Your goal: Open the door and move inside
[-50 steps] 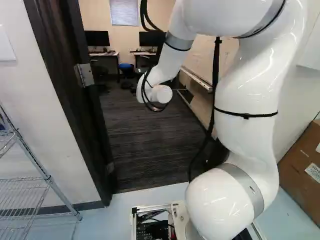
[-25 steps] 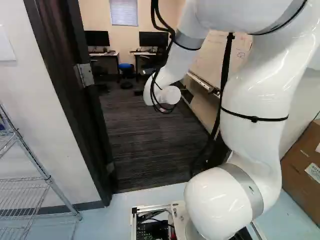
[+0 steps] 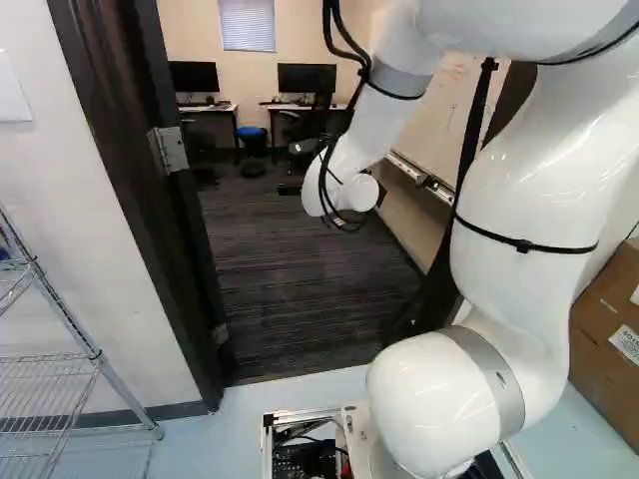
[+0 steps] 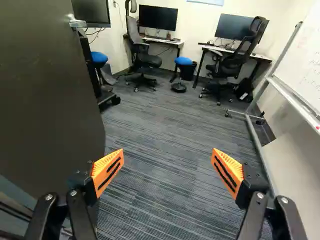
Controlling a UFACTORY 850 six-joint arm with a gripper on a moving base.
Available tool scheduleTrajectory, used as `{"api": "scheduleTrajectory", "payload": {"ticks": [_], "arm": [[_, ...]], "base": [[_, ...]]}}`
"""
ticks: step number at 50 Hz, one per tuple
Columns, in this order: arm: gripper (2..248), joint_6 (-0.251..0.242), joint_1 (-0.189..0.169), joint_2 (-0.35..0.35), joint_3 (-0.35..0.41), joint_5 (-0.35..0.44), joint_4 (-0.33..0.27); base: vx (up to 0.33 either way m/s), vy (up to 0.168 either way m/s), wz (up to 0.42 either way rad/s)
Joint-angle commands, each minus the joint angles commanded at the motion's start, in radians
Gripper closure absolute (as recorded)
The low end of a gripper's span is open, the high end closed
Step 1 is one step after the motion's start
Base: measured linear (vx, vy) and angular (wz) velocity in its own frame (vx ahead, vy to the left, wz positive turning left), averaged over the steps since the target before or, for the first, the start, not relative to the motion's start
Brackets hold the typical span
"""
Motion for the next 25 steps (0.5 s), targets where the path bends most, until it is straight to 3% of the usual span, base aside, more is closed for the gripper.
{"api": "scheduleTrajectory", "payload": {"ticks": [25], "arm": [[3, 0.000, -0.078, 0.060, 0.066, 0.000, -0.034]], "base": [[0.000, 0.000, 0.000]]}}
